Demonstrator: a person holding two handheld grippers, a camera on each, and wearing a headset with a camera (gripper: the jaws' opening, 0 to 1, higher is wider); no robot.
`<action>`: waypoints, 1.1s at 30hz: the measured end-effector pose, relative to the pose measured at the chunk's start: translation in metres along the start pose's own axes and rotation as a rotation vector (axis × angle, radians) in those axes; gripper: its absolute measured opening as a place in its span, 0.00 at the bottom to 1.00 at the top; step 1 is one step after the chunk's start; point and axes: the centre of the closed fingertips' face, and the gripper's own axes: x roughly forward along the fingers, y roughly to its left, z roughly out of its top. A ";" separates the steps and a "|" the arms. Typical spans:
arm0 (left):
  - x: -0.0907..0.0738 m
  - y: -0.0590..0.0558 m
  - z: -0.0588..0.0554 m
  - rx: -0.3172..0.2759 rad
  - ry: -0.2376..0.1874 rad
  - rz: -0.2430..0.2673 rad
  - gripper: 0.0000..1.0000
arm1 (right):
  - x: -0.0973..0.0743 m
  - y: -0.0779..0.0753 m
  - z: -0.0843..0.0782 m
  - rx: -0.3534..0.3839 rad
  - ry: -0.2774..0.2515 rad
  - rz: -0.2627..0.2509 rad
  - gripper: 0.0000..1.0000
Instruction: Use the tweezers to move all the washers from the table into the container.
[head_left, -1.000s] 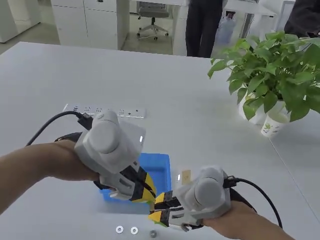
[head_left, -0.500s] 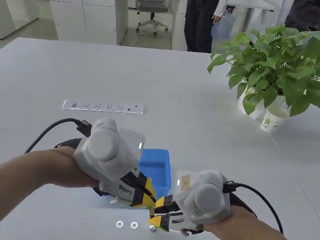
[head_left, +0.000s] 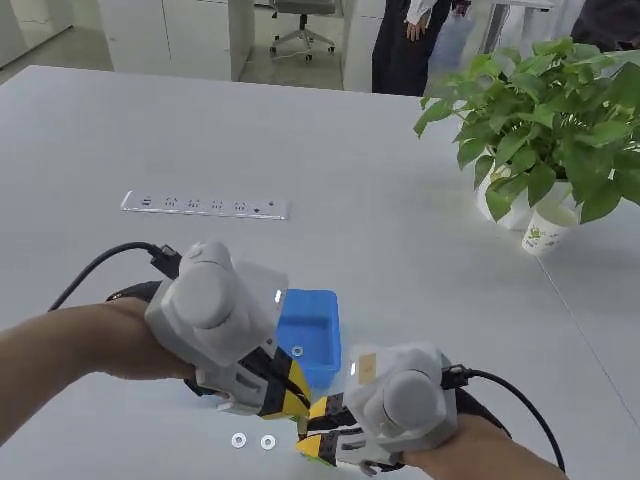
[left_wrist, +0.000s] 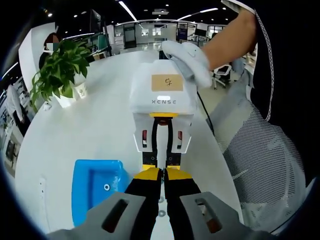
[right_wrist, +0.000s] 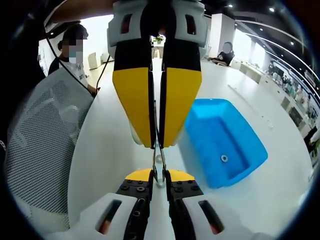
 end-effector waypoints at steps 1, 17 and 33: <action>0.001 0.000 0.000 0.000 0.000 -0.001 0.06 | 0.000 0.000 0.000 0.001 0.000 0.001 0.13; 0.007 -0.001 -0.004 0.005 0.008 -0.009 0.06 | 0.005 0.002 -0.006 0.006 0.008 0.009 0.13; 0.009 0.000 -0.004 0.003 0.001 -0.014 0.06 | 0.006 0.003 -0.008 0.030 0.006 0.013 0.12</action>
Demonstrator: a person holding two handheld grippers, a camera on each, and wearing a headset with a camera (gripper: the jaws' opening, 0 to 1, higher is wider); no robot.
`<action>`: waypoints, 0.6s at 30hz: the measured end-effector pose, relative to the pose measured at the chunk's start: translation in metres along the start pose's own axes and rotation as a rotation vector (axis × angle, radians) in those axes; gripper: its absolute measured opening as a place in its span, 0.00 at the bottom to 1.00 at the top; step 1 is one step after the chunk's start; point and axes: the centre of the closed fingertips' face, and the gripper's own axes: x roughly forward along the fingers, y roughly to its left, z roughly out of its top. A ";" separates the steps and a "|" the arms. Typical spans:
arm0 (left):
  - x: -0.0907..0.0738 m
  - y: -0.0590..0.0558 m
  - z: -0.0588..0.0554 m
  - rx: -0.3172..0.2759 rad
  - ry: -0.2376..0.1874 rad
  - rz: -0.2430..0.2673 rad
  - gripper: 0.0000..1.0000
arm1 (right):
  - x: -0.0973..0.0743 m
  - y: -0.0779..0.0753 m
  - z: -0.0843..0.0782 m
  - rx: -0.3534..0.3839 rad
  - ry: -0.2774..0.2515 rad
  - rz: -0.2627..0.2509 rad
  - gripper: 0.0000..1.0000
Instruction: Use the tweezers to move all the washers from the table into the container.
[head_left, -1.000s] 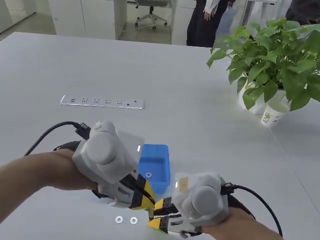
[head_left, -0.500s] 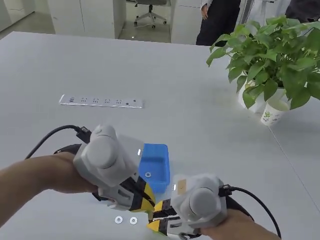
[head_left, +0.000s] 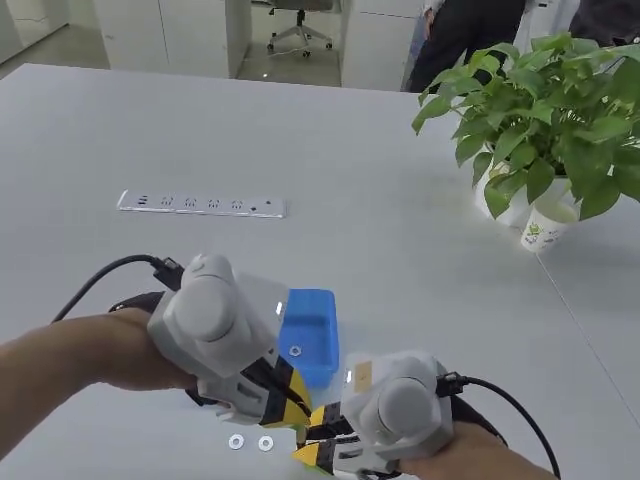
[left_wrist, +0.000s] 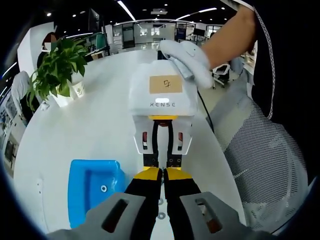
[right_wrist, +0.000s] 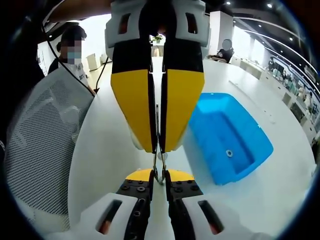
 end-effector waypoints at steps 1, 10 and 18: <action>0.000 0.001 0.000 0.001 0.000 0.001 0.06 | 0.000 0.000 0.000 0.000 0.001 0.000 0.12; -0.001 0.001 -0.001 -0.005 -0.002 0.003 0.06 | 0.000 0.000 0.000 0.012 0.000 0.002 0.11; -0.002 0.002 0.001 -0.009 -0.006 0.008 0.06 | -0.001 -0.001 0.001 0.010 0.000 0.000 0.11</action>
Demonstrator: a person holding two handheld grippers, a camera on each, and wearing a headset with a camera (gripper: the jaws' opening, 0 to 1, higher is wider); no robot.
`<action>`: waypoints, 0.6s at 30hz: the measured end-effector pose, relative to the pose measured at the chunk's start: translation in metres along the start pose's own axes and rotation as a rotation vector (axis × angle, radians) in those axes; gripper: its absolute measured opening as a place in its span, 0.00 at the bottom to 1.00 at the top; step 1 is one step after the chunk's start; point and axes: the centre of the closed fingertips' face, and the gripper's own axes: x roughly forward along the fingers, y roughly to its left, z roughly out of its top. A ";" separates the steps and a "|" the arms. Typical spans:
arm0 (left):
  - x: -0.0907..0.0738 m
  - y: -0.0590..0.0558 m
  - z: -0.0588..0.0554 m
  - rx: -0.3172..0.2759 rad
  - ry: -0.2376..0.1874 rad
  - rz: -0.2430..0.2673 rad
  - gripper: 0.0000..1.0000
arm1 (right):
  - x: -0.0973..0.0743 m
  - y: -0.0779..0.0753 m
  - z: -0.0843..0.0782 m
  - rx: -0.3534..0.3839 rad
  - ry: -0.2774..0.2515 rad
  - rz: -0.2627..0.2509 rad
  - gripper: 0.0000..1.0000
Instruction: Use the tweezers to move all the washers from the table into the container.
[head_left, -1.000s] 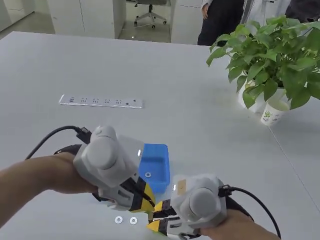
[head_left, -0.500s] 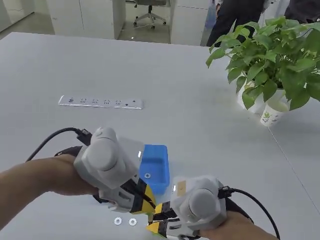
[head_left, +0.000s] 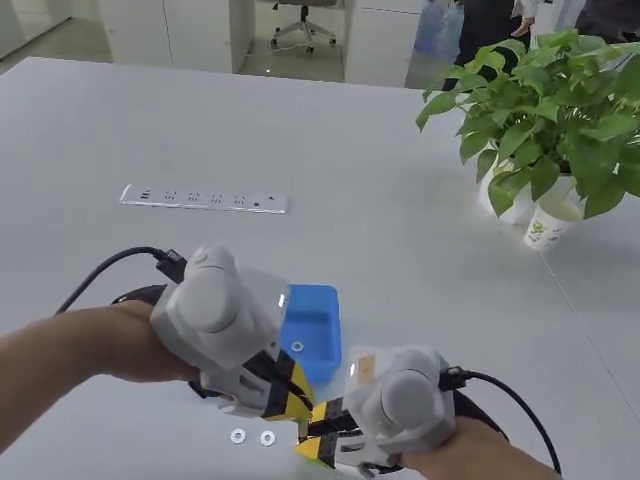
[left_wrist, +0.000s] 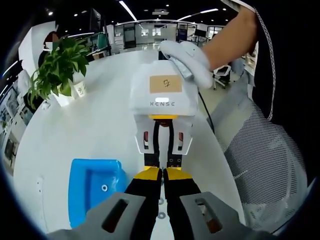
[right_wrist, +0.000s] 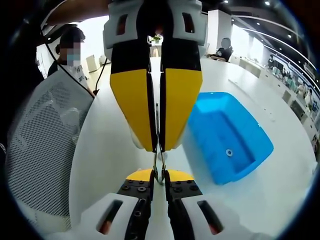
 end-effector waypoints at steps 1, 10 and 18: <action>-0.001 0.000 0.001 -0.003 -0.003 0.002 0.06 | -0.001 -0.001 0.001 0.000 -0.001 -0.001 0.11; -0.011 0.006 0.004 -0.005 -0.005 0.020 0.06 | -0.004 -0.006 0.011 -0.015 -0.006 -0.004 0.11; -0.023 0.006 0.011 -0.016 -0.016 0.031 0.06 | -0.010 -0.008 0.022 -0.034 -0.006 -0.005 0.11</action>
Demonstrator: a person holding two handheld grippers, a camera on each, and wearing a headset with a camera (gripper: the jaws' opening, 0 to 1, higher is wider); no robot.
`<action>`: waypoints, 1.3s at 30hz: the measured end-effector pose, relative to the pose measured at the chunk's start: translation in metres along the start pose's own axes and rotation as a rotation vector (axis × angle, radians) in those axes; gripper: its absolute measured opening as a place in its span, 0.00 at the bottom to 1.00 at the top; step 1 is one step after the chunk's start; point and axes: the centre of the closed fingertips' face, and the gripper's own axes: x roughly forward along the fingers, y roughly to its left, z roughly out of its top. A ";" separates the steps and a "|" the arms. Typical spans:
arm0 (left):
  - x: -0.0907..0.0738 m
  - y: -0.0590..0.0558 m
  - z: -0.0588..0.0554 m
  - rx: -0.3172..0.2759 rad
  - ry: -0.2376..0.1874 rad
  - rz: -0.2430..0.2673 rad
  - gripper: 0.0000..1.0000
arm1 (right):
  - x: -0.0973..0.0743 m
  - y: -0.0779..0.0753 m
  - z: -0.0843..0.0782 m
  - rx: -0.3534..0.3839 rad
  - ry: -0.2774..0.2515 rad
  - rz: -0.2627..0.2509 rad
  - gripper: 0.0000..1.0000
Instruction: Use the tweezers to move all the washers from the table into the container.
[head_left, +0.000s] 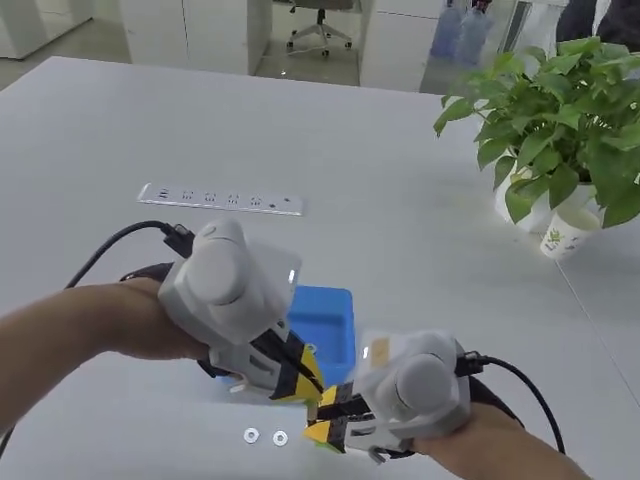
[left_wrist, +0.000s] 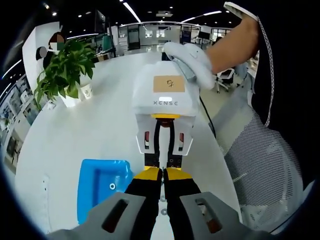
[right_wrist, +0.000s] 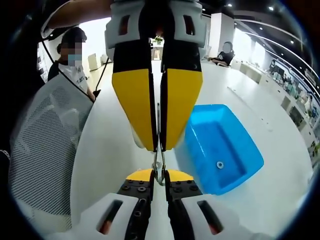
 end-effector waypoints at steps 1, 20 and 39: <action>-0.002 0.001 0.001 0.000 -0.003 0.003 0.06 | -0.001 -0.001 0.002 -0.004 0.000 0.001 0.11; -0.027 0.024 0.020 0.010 -0.021 0.022 0.05 | -0.020 -0.026 0.028 -0.032 0.007 -0.006 0.11; -0.046 0.059 0.033 0.017 -0.028 0.061 0.05 | -0.031 -0.063 0.048 -0.058 0.002 -0.023 0.11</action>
